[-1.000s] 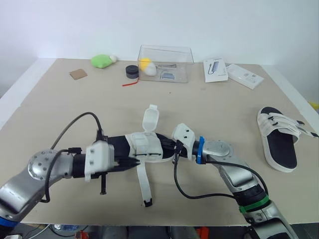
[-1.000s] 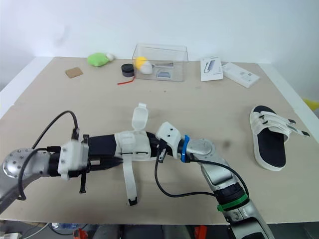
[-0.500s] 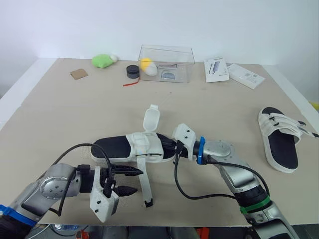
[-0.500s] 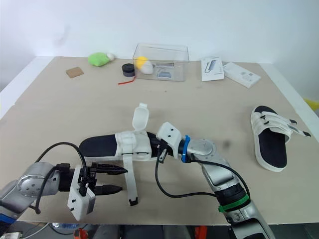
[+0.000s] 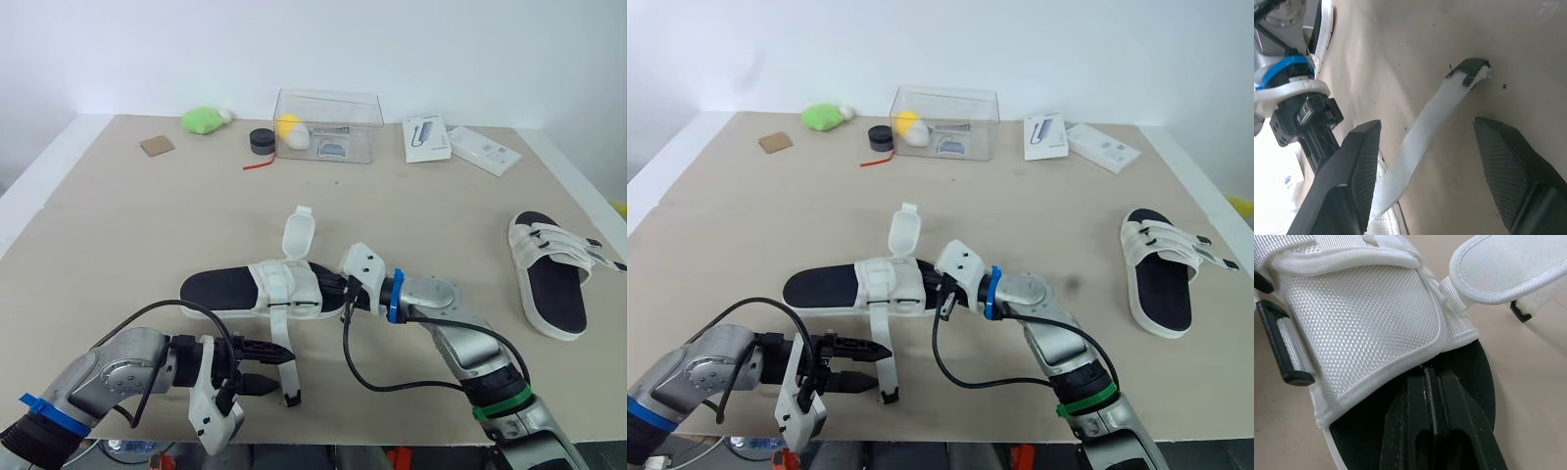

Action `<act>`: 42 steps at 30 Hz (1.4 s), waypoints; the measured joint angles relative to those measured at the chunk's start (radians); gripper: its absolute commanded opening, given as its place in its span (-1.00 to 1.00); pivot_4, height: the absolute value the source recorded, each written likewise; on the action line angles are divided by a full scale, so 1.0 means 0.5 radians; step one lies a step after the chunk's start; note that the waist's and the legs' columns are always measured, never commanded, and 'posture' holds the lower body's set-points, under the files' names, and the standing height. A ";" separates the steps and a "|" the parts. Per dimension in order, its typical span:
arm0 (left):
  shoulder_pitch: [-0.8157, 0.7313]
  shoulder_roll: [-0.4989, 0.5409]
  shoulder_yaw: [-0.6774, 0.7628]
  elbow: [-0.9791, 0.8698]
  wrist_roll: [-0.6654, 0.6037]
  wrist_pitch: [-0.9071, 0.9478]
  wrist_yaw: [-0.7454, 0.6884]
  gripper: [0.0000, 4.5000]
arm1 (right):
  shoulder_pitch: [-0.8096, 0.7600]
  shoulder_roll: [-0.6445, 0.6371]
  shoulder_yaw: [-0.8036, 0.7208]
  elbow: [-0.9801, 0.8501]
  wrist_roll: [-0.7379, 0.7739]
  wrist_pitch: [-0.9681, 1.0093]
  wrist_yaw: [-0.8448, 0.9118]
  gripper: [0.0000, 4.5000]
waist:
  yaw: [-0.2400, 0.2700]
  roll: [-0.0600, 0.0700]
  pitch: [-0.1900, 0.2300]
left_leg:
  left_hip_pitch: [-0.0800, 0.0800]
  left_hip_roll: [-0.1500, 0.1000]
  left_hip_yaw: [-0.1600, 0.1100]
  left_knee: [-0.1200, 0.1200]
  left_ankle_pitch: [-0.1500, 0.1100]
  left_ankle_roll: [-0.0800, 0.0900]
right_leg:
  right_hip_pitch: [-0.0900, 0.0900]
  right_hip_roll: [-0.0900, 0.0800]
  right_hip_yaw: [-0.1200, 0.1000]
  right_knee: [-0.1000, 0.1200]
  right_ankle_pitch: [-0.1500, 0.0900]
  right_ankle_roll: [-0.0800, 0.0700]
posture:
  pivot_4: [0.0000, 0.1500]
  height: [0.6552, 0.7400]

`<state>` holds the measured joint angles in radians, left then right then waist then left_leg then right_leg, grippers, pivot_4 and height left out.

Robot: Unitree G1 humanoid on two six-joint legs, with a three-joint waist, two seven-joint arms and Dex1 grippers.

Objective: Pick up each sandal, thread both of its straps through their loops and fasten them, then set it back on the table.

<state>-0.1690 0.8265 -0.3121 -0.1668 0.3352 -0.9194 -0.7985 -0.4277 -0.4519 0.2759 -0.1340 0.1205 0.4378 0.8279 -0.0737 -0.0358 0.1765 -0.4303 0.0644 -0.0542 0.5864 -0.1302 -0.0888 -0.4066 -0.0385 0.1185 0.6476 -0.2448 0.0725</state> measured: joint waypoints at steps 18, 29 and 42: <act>-0.090 0.032 -0.166 -0.069 -0.389 0.323 -0.126 -0.97 | -0.003 0.009 0.004 0.000 0.001 0.000 -0.001 -1.00 | -0.001 0.001 0.000 | -0.001 0.000 -0.001 0.000 0.002 0.003 | -0.001 0.002 0.000 0.002 0.001 0.004 | 1.00 1.00; -0.144 0.474 0.330 -0.664 -2.777 2.334 -0.249 -0.97 | -0.007 0.015 0.005 0.002 0.002 -0.011 0.000 -1.00 | -0.004 -0.001 0.004 | -0.002 0.001 -0.003 0.000 0.001 0.002 | -0.004 0.003 -0.002 0.006 -0.001 0.004 | 1.00 1.00; -0.365 -0.212 0.524 -0.316 -3.267 3.077 0.408 -0.97 | -0.013 0.023 0.012 0.013 -0.010 -0.023 -0.007 -1.00 | -0.005 -0.002 0.004 | -0.003 0.002 -0.008 0.003 0.001 0.001 | -0.001 0.009 -0.001 0.006 -0.002 0.008 | 1.00 1.00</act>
<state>-0.3513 0.7207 -0.0503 -0.3250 -1.2981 0.6191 -0.5942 -0.4340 -0.4405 0.2817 -0.1274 0.1156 0.4263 0.8246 -0.0761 -0.0367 0.1787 -0.4318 0.0654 -0.0583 0.5879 -0.1299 -0.0881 -0.4072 -0.0340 0.1179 0.6504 -0.2456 0.0765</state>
